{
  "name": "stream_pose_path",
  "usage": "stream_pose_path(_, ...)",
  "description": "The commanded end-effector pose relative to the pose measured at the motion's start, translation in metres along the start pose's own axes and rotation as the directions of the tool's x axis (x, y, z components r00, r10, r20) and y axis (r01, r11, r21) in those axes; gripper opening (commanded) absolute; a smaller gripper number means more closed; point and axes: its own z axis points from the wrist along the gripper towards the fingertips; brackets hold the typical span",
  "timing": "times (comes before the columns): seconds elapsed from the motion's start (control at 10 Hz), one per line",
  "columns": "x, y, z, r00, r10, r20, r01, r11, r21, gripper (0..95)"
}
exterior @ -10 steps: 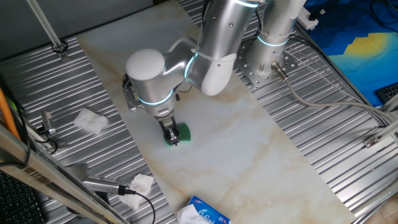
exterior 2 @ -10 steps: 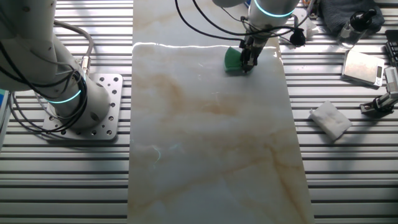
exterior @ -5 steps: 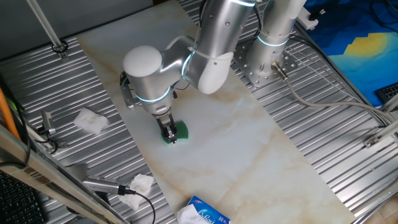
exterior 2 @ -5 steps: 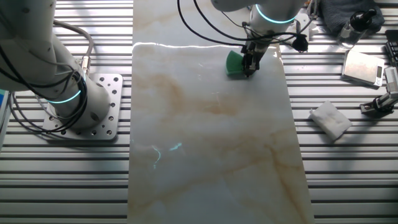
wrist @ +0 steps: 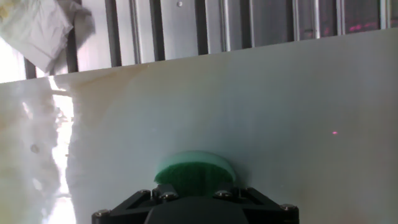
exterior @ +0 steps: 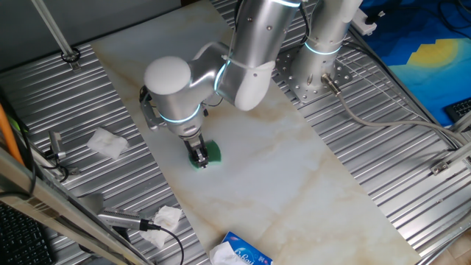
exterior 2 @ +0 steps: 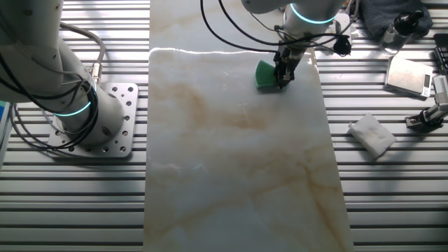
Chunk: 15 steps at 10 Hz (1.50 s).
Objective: Clean the tabletop with a sponge
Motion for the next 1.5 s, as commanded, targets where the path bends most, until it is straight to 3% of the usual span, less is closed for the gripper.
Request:
stream_pose_path(0.1, 0.000, -0.003, -0.002, 1.000, -0.005, -0.001, 0.005, 1.000, 0.011, 38.0)
stream_pose_path(0.7, 0.003, -0.029, -0.003, 0.999, -0.044, -0.002, 0.044, 0.999, 0.009, 38.0)
stream_pose_path(1.5, 0.019, -0.076, -0.002, 0.991, -0.135, 0.000, 0.135, 0.991, 0.010, 38.0)
